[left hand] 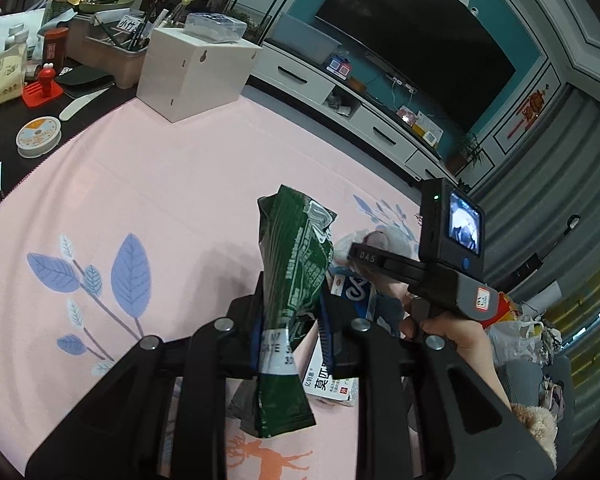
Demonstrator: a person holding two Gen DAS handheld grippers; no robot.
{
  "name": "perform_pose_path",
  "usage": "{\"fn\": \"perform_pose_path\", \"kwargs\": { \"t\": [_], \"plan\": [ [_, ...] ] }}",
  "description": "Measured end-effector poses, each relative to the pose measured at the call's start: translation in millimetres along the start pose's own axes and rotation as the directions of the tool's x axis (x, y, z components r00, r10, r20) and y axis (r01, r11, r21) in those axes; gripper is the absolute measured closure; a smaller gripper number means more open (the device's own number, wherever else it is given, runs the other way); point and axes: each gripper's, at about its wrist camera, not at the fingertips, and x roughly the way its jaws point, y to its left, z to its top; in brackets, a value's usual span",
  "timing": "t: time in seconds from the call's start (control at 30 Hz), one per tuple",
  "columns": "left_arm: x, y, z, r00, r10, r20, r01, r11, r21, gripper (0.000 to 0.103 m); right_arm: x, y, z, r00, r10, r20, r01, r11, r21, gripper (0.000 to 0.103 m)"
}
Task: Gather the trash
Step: 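Lift the green bag with the left gripper while the right grasps the white plastic bag, then carry the green bag and white bag over the black bin and release both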
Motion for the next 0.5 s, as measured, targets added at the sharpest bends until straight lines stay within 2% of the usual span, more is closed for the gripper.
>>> {"fn": "perform_pose_path", "kwargs": {
  "t": [0.07,0.13,0.3,0.5],
  "plan": [
    [-1,-2,-1,1.0,0.003,0.004,-0.003,1.0,0.006,0.08,-5,-6,-1,1.0,0.007,0.009,-0.007,1.0,-0.001,0.07],
    [-2,-4,-3,1.0,0.003,0.008,-0.003,1.0,0.012,0.08,-14,-14,-3,0.999,0.032,0.017,-0.032,0.999,0.009,0.074],
    [-3,-11,-5,1.0,0.004,0.011,-0.005,0.999,0.034,0.08,-66,-36,-20,0.985,0.132,0.109,-0.133,0.991,0.001,0.075],
    [-2,-26,-12,1.0,0.009,0.004,-0.009,0.996,0.088,0.08,-138,-75,-81,0.946,0.206,0.249,-0.21,0.978,-0.011,0.075]
  ]
}}
